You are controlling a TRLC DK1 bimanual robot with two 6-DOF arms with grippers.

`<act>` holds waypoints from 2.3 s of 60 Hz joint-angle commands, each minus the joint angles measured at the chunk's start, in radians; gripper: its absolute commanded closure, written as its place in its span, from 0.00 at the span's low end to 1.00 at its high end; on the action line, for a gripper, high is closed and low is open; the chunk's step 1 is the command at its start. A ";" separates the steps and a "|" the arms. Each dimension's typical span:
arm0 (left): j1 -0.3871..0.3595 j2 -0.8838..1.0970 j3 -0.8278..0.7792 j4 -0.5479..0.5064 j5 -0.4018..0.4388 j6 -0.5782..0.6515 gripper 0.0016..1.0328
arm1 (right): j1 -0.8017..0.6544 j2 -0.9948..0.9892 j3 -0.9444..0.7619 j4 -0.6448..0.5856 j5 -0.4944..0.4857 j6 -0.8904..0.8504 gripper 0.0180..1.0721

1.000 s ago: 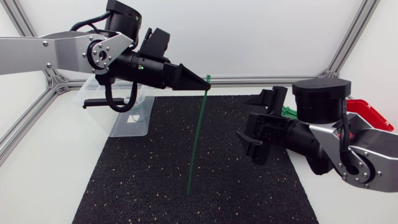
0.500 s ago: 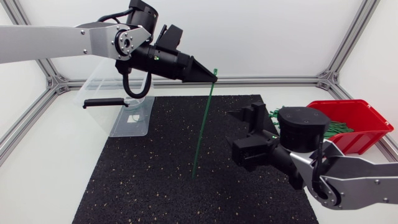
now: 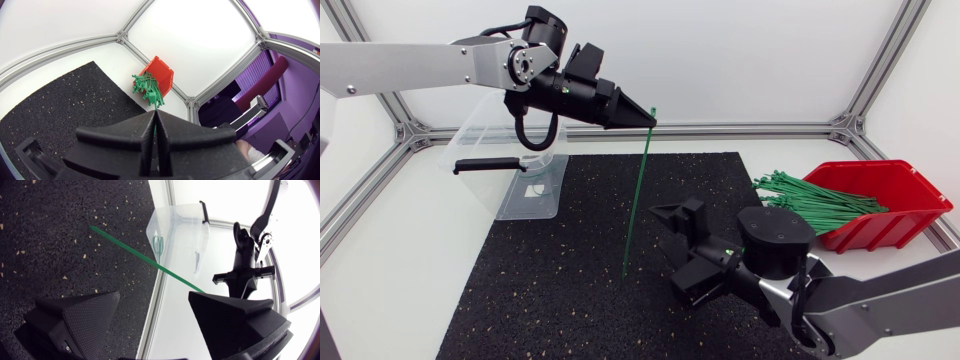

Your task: Take a green cable tie from the red box, thread the tail through the head to close it, then place it in the transparent bin on the left.

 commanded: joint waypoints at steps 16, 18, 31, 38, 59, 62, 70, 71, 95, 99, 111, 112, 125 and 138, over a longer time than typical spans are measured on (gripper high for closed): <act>-0.011 0.029 0.057 -0.051 0.024 0.032 0.97 | 0.030 0.089 0.035 0.032 -0.030 -0.107 0.05; -0.011 0.029 0.057 -0.051 0.027 0.032 0.97 | 0.033 0.089 0.036 0.032 -0.033 -0.113 0.05; -0.017 0.035 0.053 -0.059 0.030 0.040 0.97 | 0.054 0.121 0.059 0.034 -0.070 -0.169 0.05; -0.019 0.035 0.053 -0.062 0.030 0.040 0.97 | 0.068 0.134 0.069 0.034 -0.084 -0.193 0.08; -0.014 0.035 0.050 -0.107 0.031 0.078 0.97 | 0.089 0.153 0.127 0.035 -0.093 -0.232 0.37; -0.013 0.035 0.050 -0.107 0.031 0.080 0.97 | 0.094 0.150 0.125 0.035 -0.096 -0.232 0.44; -0.010 0.041 0.056 -0.107 0.031 0.083 0.97 | 0.109 0.144 0.107 0.037 -0.096 -0.232 0.59; -0.010 0.043 0.057 -0.107 0.031 0.083 0.97 | 0.111 0.143 0.105 0.037 -0.096 -0.233 0.59; -0.005 0.066 0.076 -0.114 0.031 0.089 0.97 | 0.152 0.149 0.101 0.043 -0.089 -0.207 0.60; -0.002 0.066 0.074 -0.114 0.031 0.089 0.97 | 0.157 0.141 0.107 0.043 -0.089 -0.201 0.60; 0.026 0.066 0.074 -0.114 0.031 0.098 0.97 | 0.169 0.095 0.112 0.043 -0.087 -0.175 0.60; 0.027 0.066 0.074 -0.114 0.031 0.098 0.97 | 0.169 0.092 0.112 0.043 -0.087 -0.172 0.60; 0.039 0.074 0.071 -0.130 0.031 0.124 0.97 | 0.174 0.064 0.102 0.043 -0.087 -0.147 0.60; 0.050 0.084 0.076 -0.140 0.030 0.146 0.97 | 0.192 0.055 0.096 0.043 -0.085 -0.126 0.60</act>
